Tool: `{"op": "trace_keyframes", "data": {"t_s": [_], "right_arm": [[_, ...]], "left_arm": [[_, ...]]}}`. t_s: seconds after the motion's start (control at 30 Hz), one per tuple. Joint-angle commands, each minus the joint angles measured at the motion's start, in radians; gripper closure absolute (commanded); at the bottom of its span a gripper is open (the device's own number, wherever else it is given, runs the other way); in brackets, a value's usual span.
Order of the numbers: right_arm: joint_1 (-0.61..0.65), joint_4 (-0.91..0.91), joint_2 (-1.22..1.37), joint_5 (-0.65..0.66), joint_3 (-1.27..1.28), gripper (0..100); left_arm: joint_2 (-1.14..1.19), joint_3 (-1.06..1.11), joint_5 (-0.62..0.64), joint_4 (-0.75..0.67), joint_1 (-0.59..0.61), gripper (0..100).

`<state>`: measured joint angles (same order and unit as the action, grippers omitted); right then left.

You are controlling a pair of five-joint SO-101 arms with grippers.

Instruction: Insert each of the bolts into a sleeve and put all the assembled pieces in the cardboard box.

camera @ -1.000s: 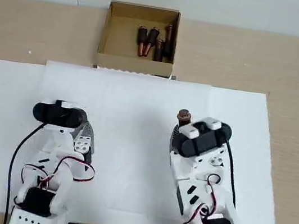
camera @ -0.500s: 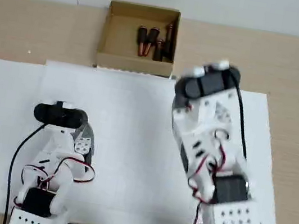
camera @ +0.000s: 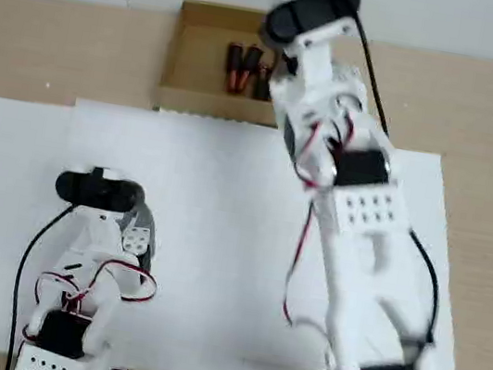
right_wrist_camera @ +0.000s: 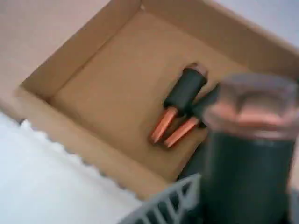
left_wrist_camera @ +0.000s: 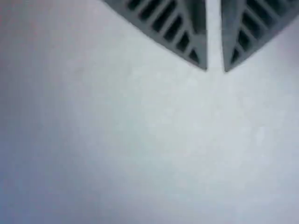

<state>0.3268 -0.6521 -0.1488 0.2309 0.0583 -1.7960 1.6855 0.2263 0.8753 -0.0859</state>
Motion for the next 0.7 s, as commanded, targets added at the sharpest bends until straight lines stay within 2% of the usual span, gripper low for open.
{"op": "trace_keyframes", "data": {"t_s": [0.0, 0.33, 0.47, 0.67], "right_arm": [[-0.007, 0.074, 0.134, 0.068, -0.189, 99.6], [0.019, 0.209, 0.559, 0.229, -0.503, 99.5], [0.042, 0.282, 0.677, 0.267, -0.572, 99.5], [0.093, 0.285, 0.78, 0.408, -0.624, 99.4]], "left_arm": [[-0.012, -0.004, -0.003, 0.005, 0.008, 99], [-0.012, -0.004, -0.005, 0.005, 0.006, 99], [-0.012, -0.004, -0.005, 0.005, 0.006, 99], [-0.012, -0.004, -0.005, 0.005, 0.006, 99]]}}
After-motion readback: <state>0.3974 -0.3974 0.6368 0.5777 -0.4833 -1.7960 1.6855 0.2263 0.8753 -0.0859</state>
